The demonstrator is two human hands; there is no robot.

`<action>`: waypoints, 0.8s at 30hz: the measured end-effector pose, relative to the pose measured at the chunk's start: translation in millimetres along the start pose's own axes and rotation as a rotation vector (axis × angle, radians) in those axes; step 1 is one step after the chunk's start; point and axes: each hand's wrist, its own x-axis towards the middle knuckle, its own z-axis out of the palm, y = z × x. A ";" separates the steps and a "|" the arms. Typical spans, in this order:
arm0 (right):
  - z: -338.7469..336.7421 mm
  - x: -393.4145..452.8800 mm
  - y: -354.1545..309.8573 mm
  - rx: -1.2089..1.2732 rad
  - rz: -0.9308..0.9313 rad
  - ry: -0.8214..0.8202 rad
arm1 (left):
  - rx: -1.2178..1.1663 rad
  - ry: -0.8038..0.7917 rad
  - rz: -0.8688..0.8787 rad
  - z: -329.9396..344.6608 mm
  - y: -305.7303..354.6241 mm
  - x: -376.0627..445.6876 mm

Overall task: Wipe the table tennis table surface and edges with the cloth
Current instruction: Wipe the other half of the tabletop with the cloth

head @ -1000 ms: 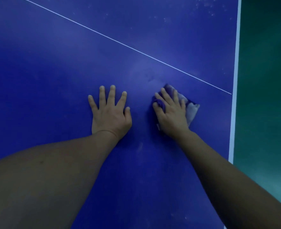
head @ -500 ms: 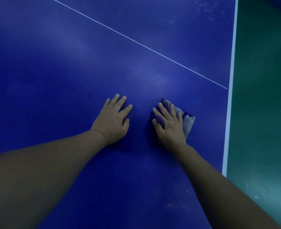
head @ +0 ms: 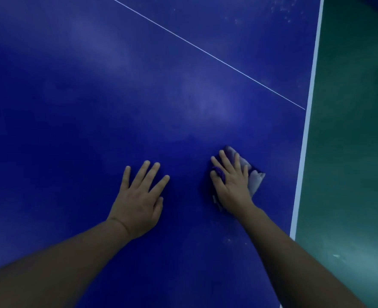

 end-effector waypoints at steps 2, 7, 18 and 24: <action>12.4 -9.3 -21.5 -0.012 -0.065 -0.014 | 0.021 -0.008 -0.020 4.0 3.6 -10.0; 41.8 -90.7 -20.3 -0.114 -0.404 -0.150 | 0.024 0.068 -0.046 19.5 14.5 -45.9; 44.1 -74.6 -15.1 -0.306 -0.328 -0.031 | 0.056 0.142 -0.300 59.3 52.1 -112.1; 64.0 -140.1 17.6 -0.421 -0.823 -0.126 | 0.129 0.135 -0.377 68.1 54.9 -119.1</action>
